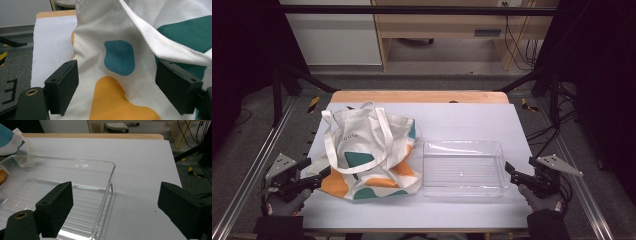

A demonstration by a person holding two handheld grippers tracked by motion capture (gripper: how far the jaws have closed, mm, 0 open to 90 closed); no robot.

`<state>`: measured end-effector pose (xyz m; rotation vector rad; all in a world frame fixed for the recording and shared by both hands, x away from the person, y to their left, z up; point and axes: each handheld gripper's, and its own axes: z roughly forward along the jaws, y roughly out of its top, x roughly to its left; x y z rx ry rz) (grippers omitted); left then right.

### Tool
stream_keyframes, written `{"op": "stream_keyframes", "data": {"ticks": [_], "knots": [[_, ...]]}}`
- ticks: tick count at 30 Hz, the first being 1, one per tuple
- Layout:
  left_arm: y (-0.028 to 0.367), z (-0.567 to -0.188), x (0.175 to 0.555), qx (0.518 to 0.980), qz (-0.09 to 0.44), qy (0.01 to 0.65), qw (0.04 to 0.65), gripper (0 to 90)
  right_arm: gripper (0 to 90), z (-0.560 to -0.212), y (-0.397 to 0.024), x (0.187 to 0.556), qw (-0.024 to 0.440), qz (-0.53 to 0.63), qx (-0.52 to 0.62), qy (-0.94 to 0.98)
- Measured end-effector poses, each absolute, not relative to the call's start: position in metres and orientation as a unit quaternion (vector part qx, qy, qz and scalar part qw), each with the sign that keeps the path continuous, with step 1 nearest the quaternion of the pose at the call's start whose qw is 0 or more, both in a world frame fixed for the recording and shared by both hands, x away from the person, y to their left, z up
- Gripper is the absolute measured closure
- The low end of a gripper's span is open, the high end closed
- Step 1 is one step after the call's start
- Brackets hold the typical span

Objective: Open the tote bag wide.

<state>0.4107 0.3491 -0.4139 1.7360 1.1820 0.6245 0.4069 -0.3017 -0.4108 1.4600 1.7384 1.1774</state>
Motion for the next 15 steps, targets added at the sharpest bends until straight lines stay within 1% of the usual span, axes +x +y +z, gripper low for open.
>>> {"op": "stream_keyframes", "data": {"ticks": [7,15], "knots": [[0.348,-0.411,0.410,0.700,0.248,0.484,0.462,20.1,15.7,-0.407,-0.289,0.405,0.282,0.448,0.538,0.656],[0.347,-0.402,0.406,0.691,0.254,0.481,0.476,21.2,17.0,-0.401,-0.273,0.404,0.280,0.458,0.527,0.659]]}}
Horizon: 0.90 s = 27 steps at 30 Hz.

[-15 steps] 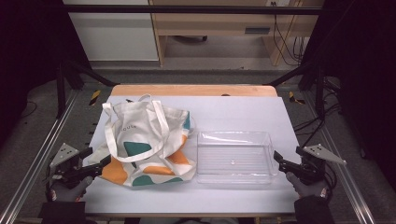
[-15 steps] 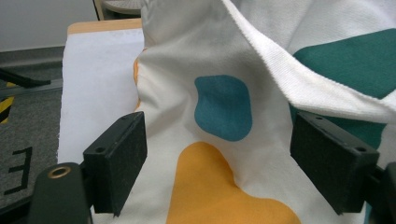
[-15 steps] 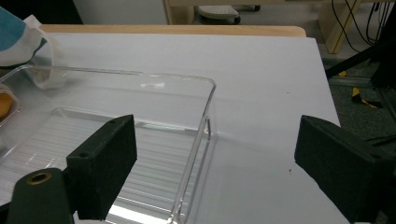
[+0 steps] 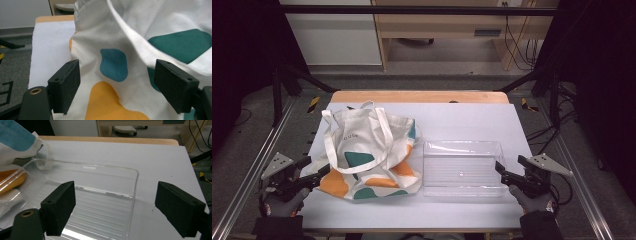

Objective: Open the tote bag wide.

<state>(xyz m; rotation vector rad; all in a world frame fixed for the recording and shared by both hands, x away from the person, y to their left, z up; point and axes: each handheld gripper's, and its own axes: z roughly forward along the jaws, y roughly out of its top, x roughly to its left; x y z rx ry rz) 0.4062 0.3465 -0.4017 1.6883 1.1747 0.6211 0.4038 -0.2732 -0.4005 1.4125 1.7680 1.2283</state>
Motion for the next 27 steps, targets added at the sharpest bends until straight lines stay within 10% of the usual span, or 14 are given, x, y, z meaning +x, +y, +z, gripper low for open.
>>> {"op": "stream_keyframes", "data": {"ticks": [27], "knots": [[0.350,-0.368,0.404,0.681,0.266,0.472,0.493,28.2,21.7,-0.368,-0.223,0.411,0.274,0.495,0.478,0.671]]}}
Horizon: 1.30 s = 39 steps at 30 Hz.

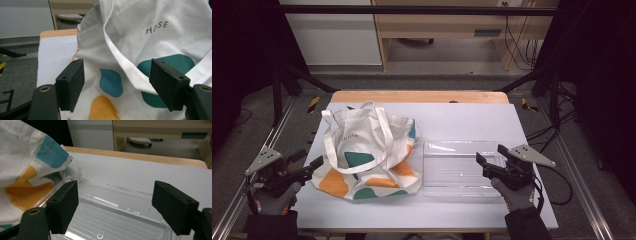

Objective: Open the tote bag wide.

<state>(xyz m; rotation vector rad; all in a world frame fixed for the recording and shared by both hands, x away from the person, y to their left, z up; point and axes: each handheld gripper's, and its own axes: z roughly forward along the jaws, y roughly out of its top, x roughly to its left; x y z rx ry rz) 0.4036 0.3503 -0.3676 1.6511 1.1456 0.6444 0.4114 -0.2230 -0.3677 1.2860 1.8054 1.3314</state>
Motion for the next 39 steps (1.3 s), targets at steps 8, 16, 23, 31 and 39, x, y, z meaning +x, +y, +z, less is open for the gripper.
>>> {"op": "stream_keyframes", "data": {"ticks": [8,16,23,31,39], "knots": [[0.345,-0.357,0.409,0.684,0.274,0.465,0.491,29.3,24.1,-0.357,-0.210,0.416,0.272,0.504,0.467,0.674],[0.342,-0.347,0.415,0.679,0.279,0.464,0.496,30.7,27.2,-0.347,-0.188,0.421,0.263,0.518,0.447,0.680],[0.337,-0.343,0.423,0.680,0.278,0.465,0.494,31.4,28.9,-0.342,-0.174,0.423,0.257,0.525,0.438,0.683],[0.326,-0.340,0.431,0.678,0.289,0.465,0.490,31.1,31.2,-0.337,-0.156,0.428,0.248,0.530,0.426,0.690],[0.314,-0.339,0.435,0.682,0.282,0.459,0.494,29.5,33.1,-0.332,-0.138,0.432,0.238,0.536,0.413,0.697]]}}
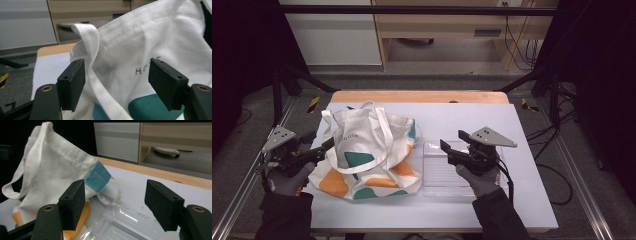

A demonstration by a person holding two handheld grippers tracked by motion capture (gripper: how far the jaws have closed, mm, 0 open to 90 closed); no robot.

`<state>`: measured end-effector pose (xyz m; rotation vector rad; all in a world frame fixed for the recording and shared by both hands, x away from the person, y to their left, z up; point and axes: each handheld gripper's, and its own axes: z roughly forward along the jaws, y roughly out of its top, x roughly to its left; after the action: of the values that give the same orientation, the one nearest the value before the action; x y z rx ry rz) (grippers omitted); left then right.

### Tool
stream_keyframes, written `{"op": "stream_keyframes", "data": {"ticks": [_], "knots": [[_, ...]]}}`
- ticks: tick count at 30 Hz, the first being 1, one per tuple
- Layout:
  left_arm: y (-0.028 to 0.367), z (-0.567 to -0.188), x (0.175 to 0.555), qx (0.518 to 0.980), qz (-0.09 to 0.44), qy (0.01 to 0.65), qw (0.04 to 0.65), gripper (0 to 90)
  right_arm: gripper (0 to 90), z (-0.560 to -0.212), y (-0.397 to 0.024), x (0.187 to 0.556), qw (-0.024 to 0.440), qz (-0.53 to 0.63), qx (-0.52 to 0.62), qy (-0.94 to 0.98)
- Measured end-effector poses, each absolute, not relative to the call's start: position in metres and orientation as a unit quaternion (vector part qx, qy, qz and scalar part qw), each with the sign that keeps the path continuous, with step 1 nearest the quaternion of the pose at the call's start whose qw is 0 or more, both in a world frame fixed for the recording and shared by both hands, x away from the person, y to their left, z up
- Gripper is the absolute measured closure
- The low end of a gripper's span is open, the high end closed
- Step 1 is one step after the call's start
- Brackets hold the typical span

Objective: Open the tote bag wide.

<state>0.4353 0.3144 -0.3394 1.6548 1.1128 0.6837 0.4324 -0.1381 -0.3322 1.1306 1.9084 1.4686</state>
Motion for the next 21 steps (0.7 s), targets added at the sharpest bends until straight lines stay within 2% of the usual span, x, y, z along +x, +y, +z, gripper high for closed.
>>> {"op": "stream_keyframes", "data": {"ticks": [6,21], "knots": [[0.308,-0.344,0.438,0.690,0.274,0.456,0.490,28.5,33.7,-0.331,-0.124,0.435,0.230,0.542,0.404,0.700],[0.299,-0.353,0.443,0.693,0.279,0.461,0.479,38.0,35.5,-0.328,-0.080,0.440,0.203,0.554,0.370,0.717]]}}
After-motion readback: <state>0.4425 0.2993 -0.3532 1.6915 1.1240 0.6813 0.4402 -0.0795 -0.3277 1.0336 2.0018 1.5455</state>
